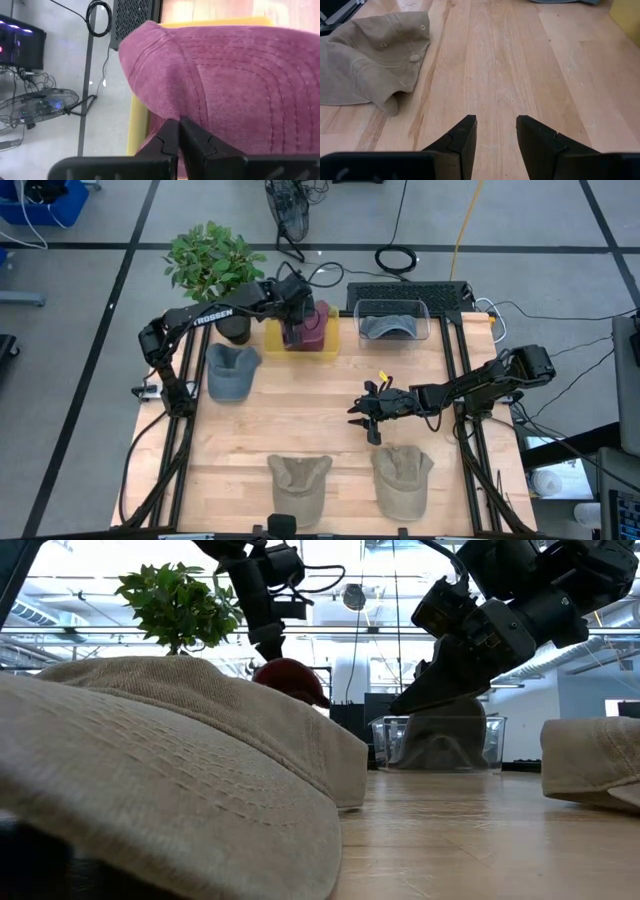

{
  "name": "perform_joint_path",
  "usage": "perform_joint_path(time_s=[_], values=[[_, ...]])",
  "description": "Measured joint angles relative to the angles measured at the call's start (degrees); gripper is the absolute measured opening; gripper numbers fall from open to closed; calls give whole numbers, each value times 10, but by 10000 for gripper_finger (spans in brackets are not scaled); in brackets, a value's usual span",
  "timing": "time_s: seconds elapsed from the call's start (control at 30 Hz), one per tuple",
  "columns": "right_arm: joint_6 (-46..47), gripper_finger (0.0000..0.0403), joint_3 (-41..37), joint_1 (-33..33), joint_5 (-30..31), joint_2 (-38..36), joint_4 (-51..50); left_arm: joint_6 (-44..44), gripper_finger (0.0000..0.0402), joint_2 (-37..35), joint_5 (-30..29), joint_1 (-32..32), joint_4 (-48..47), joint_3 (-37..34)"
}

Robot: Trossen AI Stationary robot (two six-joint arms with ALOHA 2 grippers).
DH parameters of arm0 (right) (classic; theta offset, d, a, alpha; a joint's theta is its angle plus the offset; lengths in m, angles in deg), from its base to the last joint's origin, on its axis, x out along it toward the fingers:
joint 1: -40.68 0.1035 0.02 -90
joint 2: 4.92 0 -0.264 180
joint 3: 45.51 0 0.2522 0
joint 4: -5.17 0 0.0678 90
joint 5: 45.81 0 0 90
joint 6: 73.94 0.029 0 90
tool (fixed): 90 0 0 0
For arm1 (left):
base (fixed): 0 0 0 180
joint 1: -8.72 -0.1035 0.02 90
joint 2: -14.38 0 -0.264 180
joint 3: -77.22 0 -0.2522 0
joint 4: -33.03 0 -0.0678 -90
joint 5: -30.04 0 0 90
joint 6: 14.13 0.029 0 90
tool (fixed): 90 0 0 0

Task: Pick & Place hat
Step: Put the red cap into the yellow bin

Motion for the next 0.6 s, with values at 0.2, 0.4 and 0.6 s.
perform_joint_path(time_s=[0.2,0.4,0.6], values=[[0,125,0,0,0,0,0,5,7,0,52,0,-18,-9],[3,125,0,0,0,0,0,5,14,0,83,0,2,-45],[4,125,0,0,0,0,0,1,11,0,91,0,46,-95]])
